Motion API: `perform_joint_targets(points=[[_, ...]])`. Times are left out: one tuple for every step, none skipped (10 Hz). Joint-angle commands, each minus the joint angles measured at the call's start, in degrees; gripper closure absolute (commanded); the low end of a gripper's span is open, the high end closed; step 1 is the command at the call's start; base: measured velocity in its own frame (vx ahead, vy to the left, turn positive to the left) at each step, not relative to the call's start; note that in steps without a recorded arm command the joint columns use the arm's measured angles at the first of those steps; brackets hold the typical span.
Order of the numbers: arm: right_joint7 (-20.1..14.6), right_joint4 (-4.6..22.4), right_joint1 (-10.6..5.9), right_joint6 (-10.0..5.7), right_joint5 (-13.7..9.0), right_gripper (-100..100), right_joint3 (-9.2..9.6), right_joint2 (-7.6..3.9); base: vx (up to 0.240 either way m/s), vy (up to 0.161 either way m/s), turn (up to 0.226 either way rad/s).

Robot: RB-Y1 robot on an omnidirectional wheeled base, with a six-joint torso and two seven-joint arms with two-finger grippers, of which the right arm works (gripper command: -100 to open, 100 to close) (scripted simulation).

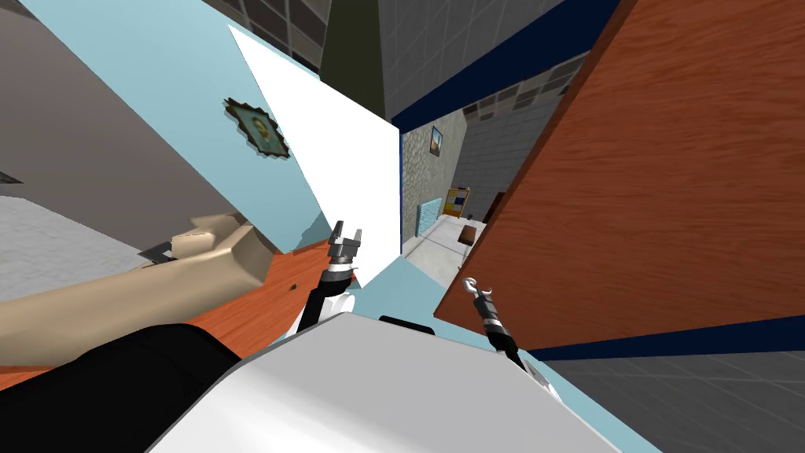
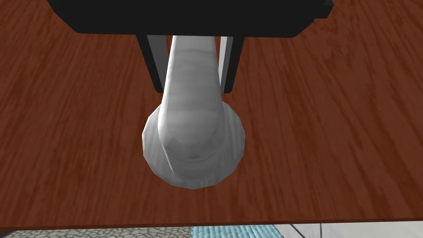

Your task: Pull the door open

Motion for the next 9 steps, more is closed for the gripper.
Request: perform_joint_targets(points=[[-0.45,1.09,-0.3,-1.32,-0.32,100,1.66,-0.44,-0.125,-0.016,0.018],[-0.84,1.26,-0.3,-1.97,-0.62,100,3.0,-0.9,-0.156,-0.039,0.053],[-1.02,1.35,-0.3,-2.28,-0.77,100,3.65,-1.12,-0.145,-0.051,0.038],[-1.36,1.51,-0.3,-2.85,-1.04,100,4.83,-1.52,-0.149,-0.059,0.039],[-1.65,1.64,-0.3,-3.32,-1.26,100,5.82,-1.86,-0.16,-0.085,0.048],[-1.92,1.76,-0.3,-3.76,-1.47,100,6.74,-2.17,-0.187,-0.091,0.053],[-1.64,1.17,-0.23,-3.06,-1.35,100,6.09,-1.9,-0.086,-0.035,0.025],[-2.58,1.64,1.27,-5.21,-1.2,100,6.58,-2.74,-0.143,-0.04,0.216],[-2.84,1.76,1.69,-5.84,-1.17,100,6.66,-3.01,-0.197,-0.055,0.206]])
